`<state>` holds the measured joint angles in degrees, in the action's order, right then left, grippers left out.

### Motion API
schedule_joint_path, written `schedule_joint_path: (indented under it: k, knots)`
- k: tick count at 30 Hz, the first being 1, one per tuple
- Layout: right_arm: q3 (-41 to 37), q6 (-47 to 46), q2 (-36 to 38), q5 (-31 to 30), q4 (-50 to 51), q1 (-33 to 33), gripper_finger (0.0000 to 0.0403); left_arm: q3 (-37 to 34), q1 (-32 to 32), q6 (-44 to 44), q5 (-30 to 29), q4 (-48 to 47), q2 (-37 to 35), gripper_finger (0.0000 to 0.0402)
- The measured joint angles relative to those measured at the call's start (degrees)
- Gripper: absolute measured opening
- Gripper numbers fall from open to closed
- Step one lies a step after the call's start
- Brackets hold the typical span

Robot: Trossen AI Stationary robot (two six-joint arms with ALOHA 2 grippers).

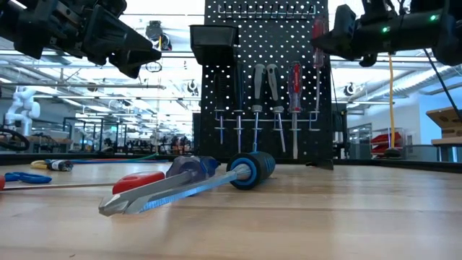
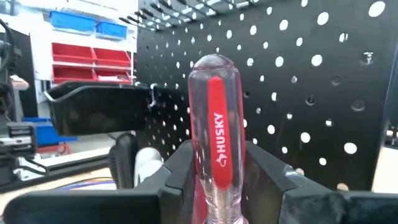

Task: Hang tools onto peg board
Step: Hang the red screwdriver on the peg board

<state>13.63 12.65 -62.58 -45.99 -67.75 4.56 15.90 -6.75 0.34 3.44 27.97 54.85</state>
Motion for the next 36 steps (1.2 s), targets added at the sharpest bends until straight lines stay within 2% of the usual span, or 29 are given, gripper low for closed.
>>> schedule_joint_path:
  k: [18, 26, 36]
  knots:
    - [0.0, -4.7, -10.5, 0.9, -4.5, -2.7, 0.0092, 0.0, 0.0, 0.0, 0.0, -0.3, 0.0, 0.013]
    - [0.0, -7.7, -16.0, -3.2, -4.6, -2.8, 0.0092, 0.0, 0.0, 0.0, 0.0, -0.5, 0.0, 0.013]
    - [0.0, -9.0, -18.1, -3.6, -4.4, -2.8, 0.0092, 0.0, 0.0, 0.0, 0.0, -0.7, 0.0, 0.013]
